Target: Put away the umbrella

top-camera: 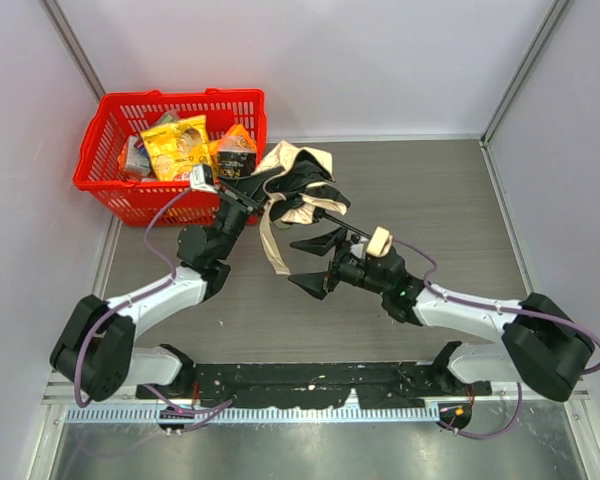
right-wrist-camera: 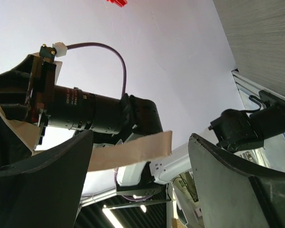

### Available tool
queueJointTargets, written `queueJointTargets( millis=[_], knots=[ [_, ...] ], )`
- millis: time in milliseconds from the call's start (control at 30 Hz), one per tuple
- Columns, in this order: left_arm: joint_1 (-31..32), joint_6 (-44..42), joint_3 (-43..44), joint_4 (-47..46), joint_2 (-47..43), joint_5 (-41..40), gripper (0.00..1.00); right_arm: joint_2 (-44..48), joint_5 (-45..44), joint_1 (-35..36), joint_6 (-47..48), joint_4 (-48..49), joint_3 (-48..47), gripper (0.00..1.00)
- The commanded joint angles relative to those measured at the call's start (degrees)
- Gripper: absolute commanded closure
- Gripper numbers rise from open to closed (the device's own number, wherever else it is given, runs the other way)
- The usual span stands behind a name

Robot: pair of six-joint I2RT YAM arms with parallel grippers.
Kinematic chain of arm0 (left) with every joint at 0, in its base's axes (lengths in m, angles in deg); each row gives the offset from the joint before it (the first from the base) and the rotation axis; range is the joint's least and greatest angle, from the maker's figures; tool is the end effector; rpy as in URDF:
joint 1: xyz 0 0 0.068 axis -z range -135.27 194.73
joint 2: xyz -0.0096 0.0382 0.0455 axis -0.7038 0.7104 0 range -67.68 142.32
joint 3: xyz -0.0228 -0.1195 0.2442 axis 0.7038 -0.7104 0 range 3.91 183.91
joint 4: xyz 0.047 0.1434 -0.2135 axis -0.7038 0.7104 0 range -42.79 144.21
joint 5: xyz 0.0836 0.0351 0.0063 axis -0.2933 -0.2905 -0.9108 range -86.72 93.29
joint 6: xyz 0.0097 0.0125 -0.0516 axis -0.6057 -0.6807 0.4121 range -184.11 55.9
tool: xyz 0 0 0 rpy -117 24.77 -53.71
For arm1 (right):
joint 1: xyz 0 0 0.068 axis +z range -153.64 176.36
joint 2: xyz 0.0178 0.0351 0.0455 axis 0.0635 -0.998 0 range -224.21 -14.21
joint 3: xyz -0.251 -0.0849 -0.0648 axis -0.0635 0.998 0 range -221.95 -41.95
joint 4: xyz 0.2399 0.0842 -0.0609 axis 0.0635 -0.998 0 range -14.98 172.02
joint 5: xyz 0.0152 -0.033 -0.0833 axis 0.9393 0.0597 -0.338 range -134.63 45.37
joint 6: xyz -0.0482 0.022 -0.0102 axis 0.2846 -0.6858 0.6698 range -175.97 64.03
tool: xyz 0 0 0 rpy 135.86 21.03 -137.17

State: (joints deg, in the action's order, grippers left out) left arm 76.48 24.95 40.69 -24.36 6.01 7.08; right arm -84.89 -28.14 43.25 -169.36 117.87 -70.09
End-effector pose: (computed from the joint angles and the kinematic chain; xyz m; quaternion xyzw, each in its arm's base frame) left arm 0.2266 -0.1431 0.3300 -0.1969 0.4214 -0.7772 0.4238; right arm 0.1711 0.1976 0.2286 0.3257 0.6706 0.6664 0.0071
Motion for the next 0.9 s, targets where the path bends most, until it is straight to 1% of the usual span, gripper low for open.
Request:
queueJointTargets(
  millis=[0, 167, 300, 333, 433, 500, 533, 567, 633, 667, 700, 733, 800, 867],
  knots=[
    [0.7, 2.4, 2.2, -12.7, 0.1, 0.3, 1.0, -1.9, -2.9, 1.1, -16.4, 4.4, -3.8, 0.15],
    [0.9, 3.5, 3.1, -13.9, 1.0, 1.0, 1.0, -3.9, -2.4, 1.9, -17.8, 7.3, -5.0, 0.18],
    [1.0, 4.5, 3.3, -16.4, 2.7, 1.6, 1.0, -3.5, -3.0, 2.5, -18.6, 7.2, -4.1, 0.22],
    [1.0, 5.1, 3.4, -16.6, 3.1, 1.7, 1.0, -3.8, -3.0, 2.5, -18.6, 7.2, -4.5, 0.24],
    [2.0, 6.0, 3.7, -17.0, 4.2, 1.6, 1.0, -4.6, -2.5, 2.7, -18.7, 7.6, -5.7, 0.25],
    [2.1, 6.0, 3.7, -17.1, 4.2, 1.6, 1.0, -5.3, -2.0, 2.7, -18.7, 7.6, -6.5, 0.3],
    [2.2, 5.7, 3.7, -17.1, 3.8, 1.6, 1.0, -5.4, -2.2, 2.8, -18.7, 7.6, -6.4, 0.35],
    [2.2, 5.6, 3.7, -16.9, 3.7, 1.8, 1.0, -5.4, -2.4, 2.9, -18.7, 7.6, -6.1, 0.37],
    [2.4, 5.9, 3.6, -16.9, 3.6, 1.9, 1.0, -5.6, -3.1, 2.9, -18.7, 8.3, -5.4, 0.49],
    [2.8, 6.1, 3.3, -16.9, 3.5, 2.0, 1.0, -5.6, -3.9, 2.9, -18.9, 10.7, -4.4, 0.6],
    [3.1, 6.6, 3.0, -16.8, 3.7, 2.0, 1.0, -5.9, -5.3, 2.9, -19.2, 12.1, -3.9, 0.64],
    [3.5, 7.1, 2.7, -16.8, 3.7, 1.9, 1.0, -6.1, -5.9, 2.9, -19.4, 14.2, -2.8, 0.8],
    [4.3, 8.3, 1.6, -16.8, 3.2, 1.3, 1.0, -6.4, -8.8, 2.8, -18.5, 17.7, -1.2, 0.99],
    [5.1, 9.7, 0.2, -15.6, 2.0, 0.9, 1.0, -7.4, -10.7, 2.7, -15.7, 20.9, 0.3, 0.99]
  ],
)
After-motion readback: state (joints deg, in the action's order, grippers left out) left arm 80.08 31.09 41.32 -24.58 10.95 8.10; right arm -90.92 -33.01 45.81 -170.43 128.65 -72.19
